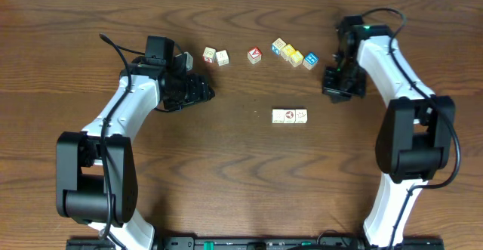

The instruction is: Lift 3 blocks

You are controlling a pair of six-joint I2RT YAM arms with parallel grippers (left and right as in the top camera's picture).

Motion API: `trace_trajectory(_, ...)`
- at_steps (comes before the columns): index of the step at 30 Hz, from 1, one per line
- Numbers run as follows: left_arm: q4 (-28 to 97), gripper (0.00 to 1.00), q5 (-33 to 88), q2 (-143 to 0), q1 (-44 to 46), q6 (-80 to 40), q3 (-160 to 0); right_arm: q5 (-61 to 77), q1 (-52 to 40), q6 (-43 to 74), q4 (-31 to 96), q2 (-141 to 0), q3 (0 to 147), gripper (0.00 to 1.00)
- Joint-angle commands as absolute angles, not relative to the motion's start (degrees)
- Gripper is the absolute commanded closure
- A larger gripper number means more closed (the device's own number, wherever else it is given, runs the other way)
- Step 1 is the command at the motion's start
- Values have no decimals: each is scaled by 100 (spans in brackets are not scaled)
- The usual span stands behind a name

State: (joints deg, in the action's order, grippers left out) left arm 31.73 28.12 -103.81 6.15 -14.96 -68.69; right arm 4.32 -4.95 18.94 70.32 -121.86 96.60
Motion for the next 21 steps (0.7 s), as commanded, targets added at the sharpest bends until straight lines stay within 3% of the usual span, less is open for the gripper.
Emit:
trace_trajectory(1,3166,24,2775,-10370,613,-1441,-6960,447,-469,1852,7124,-12184,9561,99)
trace_trajectory(21,3124,24,2777,-10370,613,-1441,-6960,1253,-1076,2010,6318,-12184,8873,99)
